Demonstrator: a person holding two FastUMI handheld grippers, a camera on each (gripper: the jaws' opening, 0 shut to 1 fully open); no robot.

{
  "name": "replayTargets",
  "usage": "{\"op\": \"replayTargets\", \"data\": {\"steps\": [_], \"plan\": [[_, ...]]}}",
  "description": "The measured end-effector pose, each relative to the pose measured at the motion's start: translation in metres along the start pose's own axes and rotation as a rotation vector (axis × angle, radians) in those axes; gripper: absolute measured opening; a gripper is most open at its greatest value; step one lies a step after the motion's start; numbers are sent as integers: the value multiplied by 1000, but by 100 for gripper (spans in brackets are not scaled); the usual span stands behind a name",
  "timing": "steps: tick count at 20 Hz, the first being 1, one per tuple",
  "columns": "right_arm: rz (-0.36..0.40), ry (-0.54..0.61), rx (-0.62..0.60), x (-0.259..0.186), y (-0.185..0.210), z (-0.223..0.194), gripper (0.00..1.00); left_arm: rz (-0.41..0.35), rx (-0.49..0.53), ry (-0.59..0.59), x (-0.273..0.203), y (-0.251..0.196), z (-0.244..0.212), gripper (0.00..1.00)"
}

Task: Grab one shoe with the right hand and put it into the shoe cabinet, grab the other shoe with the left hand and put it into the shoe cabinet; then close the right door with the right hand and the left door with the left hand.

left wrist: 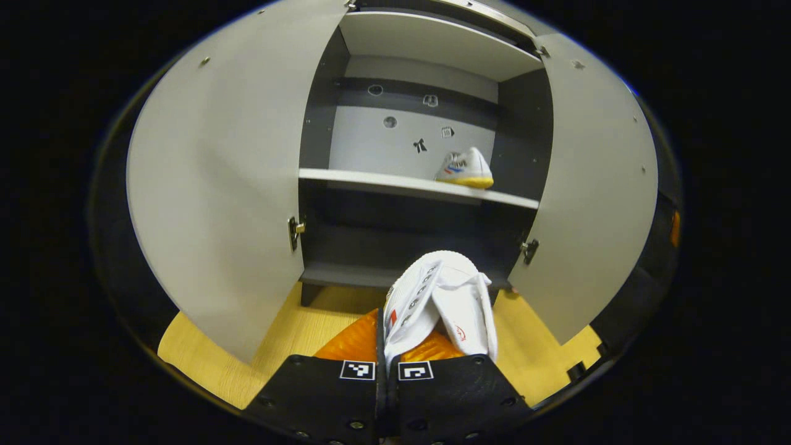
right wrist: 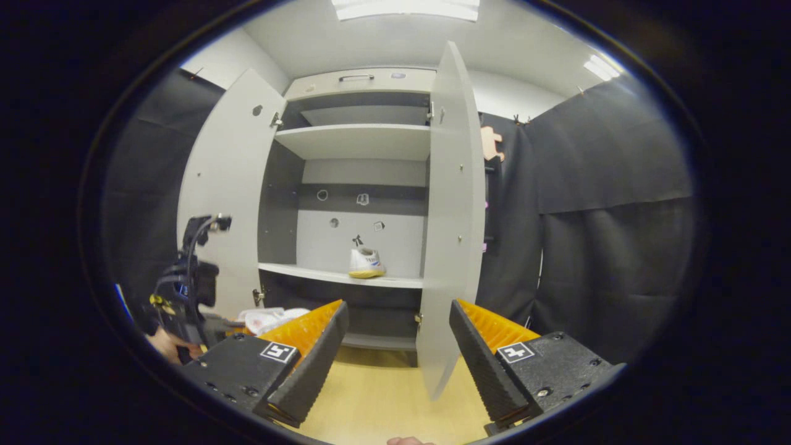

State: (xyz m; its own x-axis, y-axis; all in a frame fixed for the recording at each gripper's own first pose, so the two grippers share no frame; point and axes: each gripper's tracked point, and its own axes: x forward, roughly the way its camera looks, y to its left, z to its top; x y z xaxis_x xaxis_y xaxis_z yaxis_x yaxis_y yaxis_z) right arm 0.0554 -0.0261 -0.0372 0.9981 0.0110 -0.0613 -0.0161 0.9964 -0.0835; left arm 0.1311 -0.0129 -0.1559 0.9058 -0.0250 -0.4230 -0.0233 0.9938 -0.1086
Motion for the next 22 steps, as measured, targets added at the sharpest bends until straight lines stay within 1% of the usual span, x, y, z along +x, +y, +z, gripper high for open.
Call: {"op": "replayTargets", "data": {"steps": [3, 4, 6, 7, 8, 9, 10, 11, 13, 14, 15, 18, 20, 22], "plan": [[13, -24, 3, -3, 5, 6, 100, 36, 20, -72, 1, -8, 69, 0], [18, -26, 5, -4, 6, 7, 100, 45, 10, -93, 9, -10, 91, 0], [29, -25, 16, -7, 8, 8, 100, 54, -34, -107, 32, -13, 124, 0], [30, -25, 22, -8, 9, 8, 100, 69, -46, -113, 48, -12, 142, 0], [32, -24, 25, -9, 10, 8, 100, 102, -34, -98, 67, -7, 160, 0], [32, -20, 24, -10, 10, 7, 100, 136, -11, -89, 87, -1, 170, 11], [31, -20, 19, -10, 10, 7, 100, 158, -2, -67, 110, 5, 180, 0], [23, -18, 14, -11, 7, 5, 100, 171, -8, -53, 130, 9, 187, 0], [20, -8, 16, -12, 6, 1, 100, 183, -81, 3, 167, 15, 188, 0], [17, 2, 19, -12, 5, -2, 100, 188, -107, 33, 180, 18, 179, 0], [12, 10, 25, -12, 2, -5, 100, 200, -108, 60, 197, 21, 178, 0], [-15, 36, 30, -10, -9, -14, 100, 254, -58, 104, 237, 34, 166, 0], [-34, 40, 35, -9, -16, -16, 100, 258, -112, 129, 250, 34, 160, 0], [-50, 53, 40, -7, -23, -20, 100, 245, -174, 182, 258, 30, 153, 0]]}}
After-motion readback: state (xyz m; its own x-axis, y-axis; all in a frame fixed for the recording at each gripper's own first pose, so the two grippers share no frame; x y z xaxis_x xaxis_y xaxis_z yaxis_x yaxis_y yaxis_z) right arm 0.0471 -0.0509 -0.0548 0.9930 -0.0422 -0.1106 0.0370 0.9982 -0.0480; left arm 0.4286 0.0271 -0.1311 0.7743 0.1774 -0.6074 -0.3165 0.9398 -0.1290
